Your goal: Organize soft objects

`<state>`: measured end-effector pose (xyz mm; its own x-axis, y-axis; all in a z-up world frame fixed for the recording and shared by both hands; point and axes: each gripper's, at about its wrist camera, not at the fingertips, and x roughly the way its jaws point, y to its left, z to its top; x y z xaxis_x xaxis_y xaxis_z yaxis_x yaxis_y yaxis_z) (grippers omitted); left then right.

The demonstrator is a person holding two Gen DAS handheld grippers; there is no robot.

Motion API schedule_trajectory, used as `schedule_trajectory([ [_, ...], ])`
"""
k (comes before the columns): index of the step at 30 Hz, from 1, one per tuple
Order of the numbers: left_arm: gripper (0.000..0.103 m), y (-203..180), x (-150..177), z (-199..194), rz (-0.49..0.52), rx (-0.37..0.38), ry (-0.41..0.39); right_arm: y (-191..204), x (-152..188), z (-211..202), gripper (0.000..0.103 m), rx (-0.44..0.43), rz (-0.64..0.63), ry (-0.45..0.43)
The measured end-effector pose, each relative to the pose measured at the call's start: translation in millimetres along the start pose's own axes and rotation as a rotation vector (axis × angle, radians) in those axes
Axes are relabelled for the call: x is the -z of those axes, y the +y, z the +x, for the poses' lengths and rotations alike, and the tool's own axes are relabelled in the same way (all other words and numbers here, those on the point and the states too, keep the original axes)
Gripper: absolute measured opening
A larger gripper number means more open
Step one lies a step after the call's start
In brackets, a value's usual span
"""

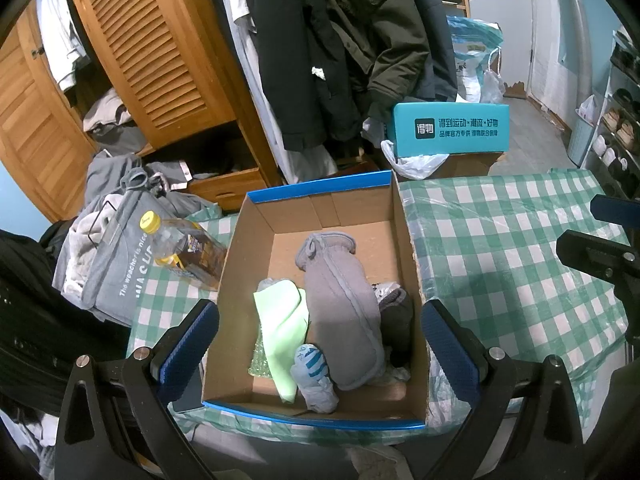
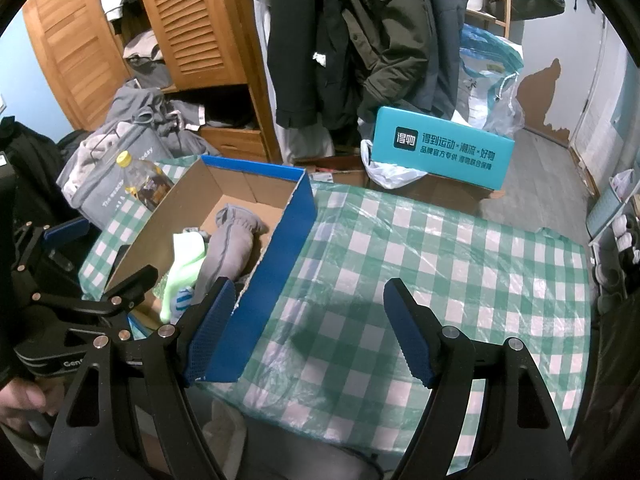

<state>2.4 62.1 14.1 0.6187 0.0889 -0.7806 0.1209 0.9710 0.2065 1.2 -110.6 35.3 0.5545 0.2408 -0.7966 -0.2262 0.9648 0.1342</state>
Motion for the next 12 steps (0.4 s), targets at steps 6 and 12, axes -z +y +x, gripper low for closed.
schedule_trajectory([
  [6, 0.102, -0.2, 0.1, -0.2, 0.000, 0.001, -0.002, 0.0, -0.6, -0.1, 0.076, 0.000, 0.001, 0.000],
  [12, 0.102, 1.6, -5.3, 0.3, 0.006, 0.008, -0.001, -0.2, -0.7, -0.3, 0.076, 0.000, 0.001, 0.001],
])
